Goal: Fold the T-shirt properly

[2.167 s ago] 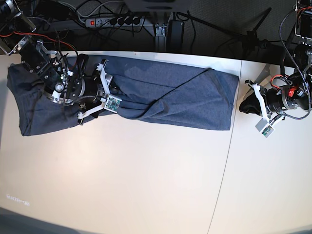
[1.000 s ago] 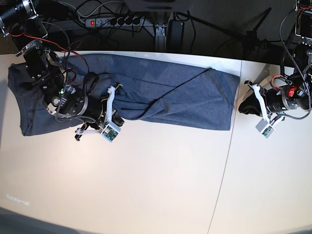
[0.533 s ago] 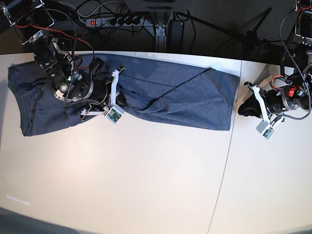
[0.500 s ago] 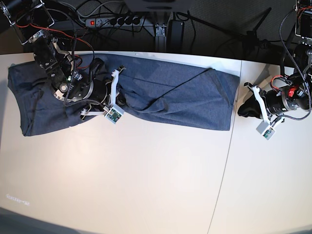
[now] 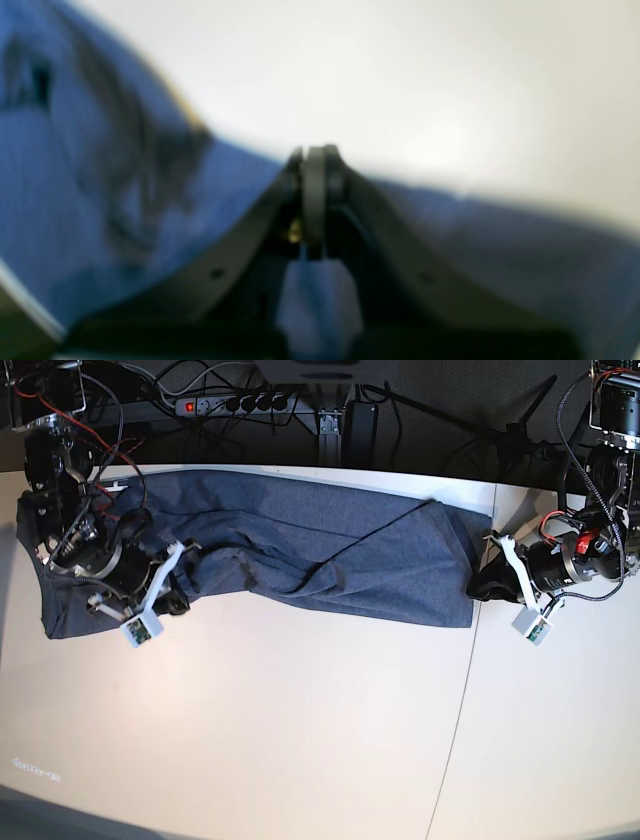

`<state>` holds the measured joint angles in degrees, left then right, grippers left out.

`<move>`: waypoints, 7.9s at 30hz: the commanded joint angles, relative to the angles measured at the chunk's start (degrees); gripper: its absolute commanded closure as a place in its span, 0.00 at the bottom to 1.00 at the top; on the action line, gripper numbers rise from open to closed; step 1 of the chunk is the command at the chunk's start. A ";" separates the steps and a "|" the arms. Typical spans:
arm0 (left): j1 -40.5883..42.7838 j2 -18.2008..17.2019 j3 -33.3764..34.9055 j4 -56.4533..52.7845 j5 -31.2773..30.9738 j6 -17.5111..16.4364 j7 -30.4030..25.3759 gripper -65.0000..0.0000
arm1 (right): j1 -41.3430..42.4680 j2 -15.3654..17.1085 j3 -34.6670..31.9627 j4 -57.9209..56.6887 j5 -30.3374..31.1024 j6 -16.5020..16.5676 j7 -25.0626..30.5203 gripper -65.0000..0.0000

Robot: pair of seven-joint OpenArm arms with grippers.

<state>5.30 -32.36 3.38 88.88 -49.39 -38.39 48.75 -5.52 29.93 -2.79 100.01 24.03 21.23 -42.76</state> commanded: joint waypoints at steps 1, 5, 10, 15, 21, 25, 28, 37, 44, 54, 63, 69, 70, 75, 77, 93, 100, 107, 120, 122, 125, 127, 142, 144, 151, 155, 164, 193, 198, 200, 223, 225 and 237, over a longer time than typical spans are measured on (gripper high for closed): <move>-0.70 -0.61 -0.50 0.76 -0.98 -1.61 -1.03 1.00 | -1.11 0.81 1.77 1.81 0.44 -0.39 1.09 1.00; -0.66 0.35 -0.50 0.76 -0.96 -1.61 -0.96 1.00 | -9.25 0.79 7.85 7.04 0.44 -0.42 1.40 1.00; -0.70 0.28 -0.50 0.76 -0.96 -1.61 -1.40 1.00 | -17.38 0.79 15.61 11.26 0.42 -0.42 1.40 1.00; -0.68 0.31 -0.50 0.76 -0.96 -1.61 -1.68 1.00 | -21.38 0.81 19.82 10.93 -0.17 -0.42 1.60 1.00; -0.70 0.31 -0.50 0.76 -1.14 -1.61 -2.29 1.00 | -21.44 0.83 20.39 6.86 -2.82 -0.39 2.43 1.00; -0.68 0.28 -0.50 0.76 -1.09 -1.61 -2.23 1.00 | -20.79 0.83 20.39 2.69 -3.28 -0.42 2.97 1.00; -0.68 0.28 -0.50 0.76 -1.03 -1.61 -2.23 1.00 | -20.68 0.83 20.39 0.39 -3.23 -0.42 3.13 1.00; -1.07 0.28 -0.50 0.98 -4.66 -1.61 -2.19 1.00 | -19.52 0.98 20.46 6.43 -2.34 -0.22 5.25 1.00; -1.57 0.28 -0.50 2.95 -5.62 -1.61 -0.22 1.00 | -17.97 2.23 22.51 7.45 -2.86 -0.24 4.81 1.00; -1.31 0.33 -0.39 2.93 -5.77 -1.61 -0.13 1.00 | -17.25 4.72 27.85 -1.95 -1.95 0.00 6.82 1.00; -1.33 3.21 0.11 -0.39 -0.94 -1.61 -2.29 1.00 | -11.61 5.62 27.85 -11.78 1.11 3.45 6.08 1.00; -1.33 4.55 0.44 -3.67 -0.39 -1.61 -2.27 1.00 | -11.17 5.62 27.82 -15.76 1.90 3.69 6.08 1.00; -1.33 4.74 0.44 -4.74 -0.46 -1.61 -2.29 1.00 | -11.17 5.62 27.82 -16.15 1.90 3.69 6.08 1.00; -1.46 5.20 0.44 -11.65 2.16 -1.61 -4.98 1.00 | -11.15 5.64 27.85 -17.44 1.16 3.69 6.12 1.00; -1.81 5.18 0.42 -13.75 3.80 -1.61 -5.46 1.00 | -11.17 5.66 27.85 -17.94 -0.28 3.65 6.54 1.00; 0.74 4.42 0.39 -15.15 4.63 -1.61 -3.50 1.00 | -11.17 10.36 27.85 -23.56 -1.09 3.63 6.56 1.00; 1.20 4.42 -0.20 -15.10 0.04 -1.61 -3.52 1.00 | -11.17 10.36 27.85 -24.26 -0.46 3.61 6.58 1.00; -0.42 4.39 -7.28 -15.06 -7.08 -1.61 0.24 1.00 | -11.17 10.34 27.85 -24.26 -0.46 3.63 6.54 1.00; -2.16 1.68 -16.52 -15.06 -20.41 -1.61 10.21 0.57 | -11.17 10.34 27.85 -24.26 -0.46 3.63 6.51 1.00; -2.08 1.75 -16.46 -15.06 -24.92 -1.61 13.60 0.57 | -11.17 10.34 27.85 -24.26 -0.46 3.63 6.49 1.00; -1.55 1.68 -16.41 -15.06 -28.70 -1.61 16.24 0.52 | -11.17 10.36 27.85 -24.26 -0.46 3.63 6.12 1.00; -0.72 1.73 -16.35 -15.06 -29.94 -1.61 16.65 0.47 | -11.17 10.36 27.85 -24.26 -0.46 3.63 5.49 1.00; 0.90 2.27 -6.80 -15.13 -22.43 -1.61 10.34 0.44 | -11.17 10.36 27.85 -24.26 -0.44 3.63 4.48 1.00; 0.90 2.86 -6.36 -15.13 -22.38 -1.61 10.21 0.44 | -11.17 10.36 27.85 -24.26 -0.44 3.63 4.35 1.00; 0.87 4.81 -3.96 -15.13 -22.36 -1.61 10.43 0.44 | -11.17 10.36 27.85 -24.26 -0.44 3.63 4.33 1.00; 0.68 4.90 -2.29 -15.13 -22.36 -1.61 10.14 0.44 | -11.17 10.36 27.85 -24.26 -0.42 3.63 3.91 1.00; -0.07 4.87 -2.21 -15.13 -17.81 -1.61 3.19 0.87 | -11.17 10.36 27.85 -24.26 -0.39 3.63 3.91 1.00; 0.15 7.17 -2.21 12.70 6.32 -1.61 1.05 1.00 | -11.17 10.34 27.85 -24.26 1.07 3.63 3.93 1.00; 0.13 9.20 0.46 20.46 8.94 -1.61 6.05 1.00 | -11.17 10.32 27.85 -24.26 1.97 3.63 3.74 1.00; 0.13 9.60 3.52 22.38 13.00 -1.61 6.73 1.00 | -11.17 10.34 27.85 -24.26 1.97 3.63 3.72 1.00; -0.09 33.29 20.90 22.91 38.97 9.14 4.76 1.00 | -11.17 10.36 27.85 -24.26 4.50 3.63 3.69 1.00; -0.39 34.40 24.09 22.86 41.68 10.69 4.55 1.00 | -11.17 10.36 27.85 -24.26 4.50 3.63 3.69 1.00; -6.62 37.44 35.28 13.05 52.37 13.77 2.49 1.00 | -11.17 10.36 27.85 -24.26 4.50 3.63 2.86 1.00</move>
<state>-0.58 4.12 38.59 100.97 3.36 -25.65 52.53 -16.67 39.05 24.53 75.46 28.32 24.23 -38.87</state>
